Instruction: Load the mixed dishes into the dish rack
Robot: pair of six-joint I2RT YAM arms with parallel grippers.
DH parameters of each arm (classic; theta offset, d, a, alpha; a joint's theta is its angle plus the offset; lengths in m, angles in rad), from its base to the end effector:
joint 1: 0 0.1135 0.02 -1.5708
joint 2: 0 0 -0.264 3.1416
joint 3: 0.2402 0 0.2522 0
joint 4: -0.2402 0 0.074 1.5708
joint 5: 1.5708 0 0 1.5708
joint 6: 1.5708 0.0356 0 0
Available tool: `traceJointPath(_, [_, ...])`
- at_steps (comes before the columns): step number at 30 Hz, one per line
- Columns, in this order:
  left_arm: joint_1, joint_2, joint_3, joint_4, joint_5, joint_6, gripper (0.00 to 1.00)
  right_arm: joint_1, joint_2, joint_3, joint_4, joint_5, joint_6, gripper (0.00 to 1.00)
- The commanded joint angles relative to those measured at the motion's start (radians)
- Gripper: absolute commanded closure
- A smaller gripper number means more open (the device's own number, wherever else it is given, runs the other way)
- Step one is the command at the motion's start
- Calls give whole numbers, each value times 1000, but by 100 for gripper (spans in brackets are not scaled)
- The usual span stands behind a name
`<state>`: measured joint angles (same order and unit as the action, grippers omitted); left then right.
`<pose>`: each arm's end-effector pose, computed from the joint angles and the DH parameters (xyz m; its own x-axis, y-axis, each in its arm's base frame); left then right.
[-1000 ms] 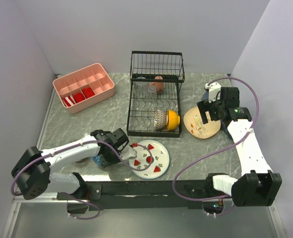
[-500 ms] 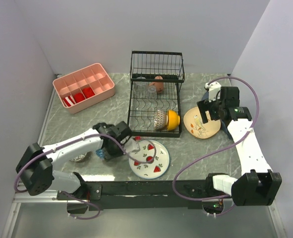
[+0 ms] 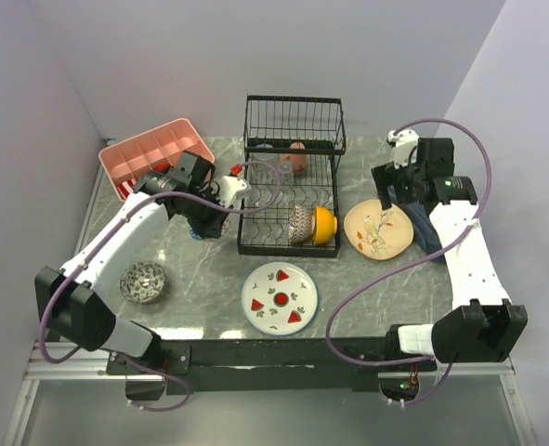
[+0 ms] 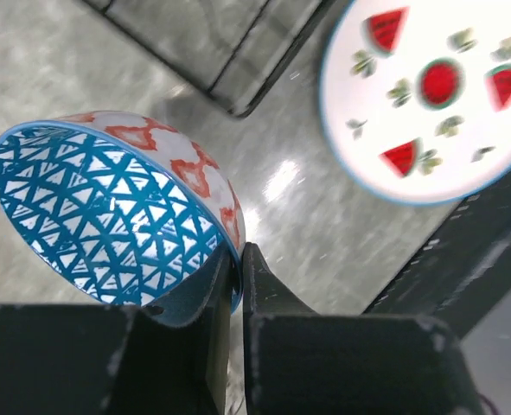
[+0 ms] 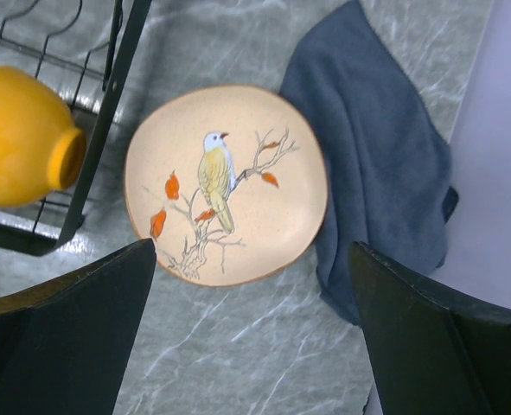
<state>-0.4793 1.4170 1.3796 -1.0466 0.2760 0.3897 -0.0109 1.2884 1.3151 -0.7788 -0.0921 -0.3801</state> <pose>0.2415 -0.1365 0.3295 -0.5139 0.6790 -0.5242 0.8130 0.5805 -0.0451 0.2697 0.0003 0.3588 -0.6135 -0.3628 -0.7014 -0.3057 0.9281 -0.2126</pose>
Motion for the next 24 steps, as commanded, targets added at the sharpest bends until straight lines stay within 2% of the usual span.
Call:
traceJointPath(1, [53, 17, 12, 95, 287, 15, 99, 0, 20, 79, -17, 25, -5, 0])
traceJointPath(2, [65, 39, 16, 111, 323, 21, 99, -1, 23, 88, -22, 28, -8, 0])
traceJointPath(4, [122, 60, 30, 118, 486, 29, 99, 0, 29, 95, -30, 35, -20, 0])
traceJointPath(8, [220, 103, -4, 223, 708, -44, 99, 2, 48, 113, -60, 74, -37, 0])
traceJointPath(11, [261, 131, -62, 336, 850, -135, 99, 0, 58, 125, -102, 110, -46, 0])
traceJointPath(13, [269, 145, -109, 469, 943, -191, 99, 0, 65, 128, -117, 129, -39, 0])
traceJointPath(15, [269, 174, -135, 583, 995, -251, 99, 0, 68, 125, -128, 140, -34, 0])
traceJointPath(20, [269, 296, -114, 695, 1144, -359, 99, 0, 89, 124, -149, 189, -33, 0])
traceJointPath(22, [266, 324, -109, 787, 1177, -431, 99, 0, 94, 125, -148, 203, -37, 0])
traceJointPath(24, [257, 365, -78, 794, 1190, -433, 99, 2, 98, 122, -139, 221, -39, 0])
